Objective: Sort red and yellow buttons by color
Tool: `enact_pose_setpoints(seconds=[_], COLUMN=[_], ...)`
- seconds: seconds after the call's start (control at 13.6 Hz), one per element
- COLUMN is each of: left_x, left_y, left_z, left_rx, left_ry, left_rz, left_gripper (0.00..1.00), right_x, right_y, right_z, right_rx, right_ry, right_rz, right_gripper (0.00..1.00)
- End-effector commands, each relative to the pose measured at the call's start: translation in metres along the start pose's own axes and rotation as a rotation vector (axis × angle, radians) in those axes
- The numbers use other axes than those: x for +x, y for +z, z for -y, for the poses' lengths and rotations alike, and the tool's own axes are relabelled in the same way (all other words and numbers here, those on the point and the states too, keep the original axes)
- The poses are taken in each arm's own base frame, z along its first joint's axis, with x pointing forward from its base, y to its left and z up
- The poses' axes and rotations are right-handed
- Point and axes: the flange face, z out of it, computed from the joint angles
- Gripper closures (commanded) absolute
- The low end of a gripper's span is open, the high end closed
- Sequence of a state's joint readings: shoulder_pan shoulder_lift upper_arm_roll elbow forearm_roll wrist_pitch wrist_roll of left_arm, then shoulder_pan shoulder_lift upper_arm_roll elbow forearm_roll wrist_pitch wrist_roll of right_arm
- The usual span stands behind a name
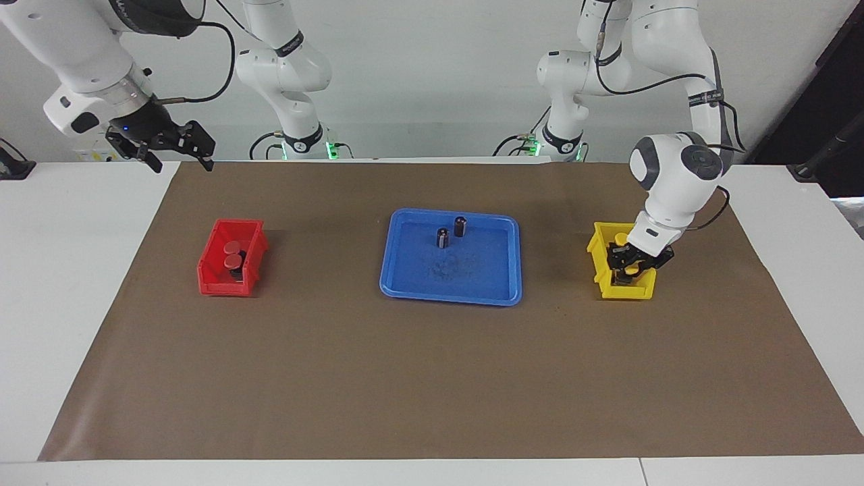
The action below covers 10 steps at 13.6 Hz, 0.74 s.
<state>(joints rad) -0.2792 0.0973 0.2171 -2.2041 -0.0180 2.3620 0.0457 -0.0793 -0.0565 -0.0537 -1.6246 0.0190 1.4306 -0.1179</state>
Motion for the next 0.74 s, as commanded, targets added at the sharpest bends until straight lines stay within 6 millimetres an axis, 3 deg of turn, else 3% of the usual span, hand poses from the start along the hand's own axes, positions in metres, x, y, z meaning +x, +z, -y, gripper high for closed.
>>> enact_pose_setpoints(seconds=[0.0, 0.29, 0.44, 0.51, 0.59, 0.66], left_x=[0.002, 0.018, 0.020, 0.019, 0.017, 0.012], left_y=[-0.008, -0.075, -0.135, -0.161, -0.172, -0.183], left_z=[0.002, -0.003, 0.001, 0.002, 0.001, 0.000], left_rx=[0.002, -0.011, -0.023, -0.026, -0.028, -0.030], left_ry=[0.015, 0.018, 0.012, 0.012, 0.014, 0.014], left_rz=[-0.007, 0.070, 0.048, 0.049, 0.059, 0.057], left_gripper=[0.37, 0.35, 0.34, 0.27, 0.17, 0.00], right_x=[-0.005, -0.005, -0.005, -0.005, -0.005, -0.005], right_y=[-0.002, -0.002, -0.002, -0.002, -0.002, -0.003], right_z=[0.003, 0.002, 0.002, 0.003, 0.003, 0.002], right_rx=[-0.007, -0.006, -0.005, -0.005, -0.005, -0.005], right_ry=[0.010, 0.012, 0.012, 0.010, 0.010, 0.012], right_rz=[0.004, 0.004, 0.004, 0.004, 0.004, 0.003], right_gripper=[0.00, 0.00, 0.00, 0.00, 0.00, 0.00])
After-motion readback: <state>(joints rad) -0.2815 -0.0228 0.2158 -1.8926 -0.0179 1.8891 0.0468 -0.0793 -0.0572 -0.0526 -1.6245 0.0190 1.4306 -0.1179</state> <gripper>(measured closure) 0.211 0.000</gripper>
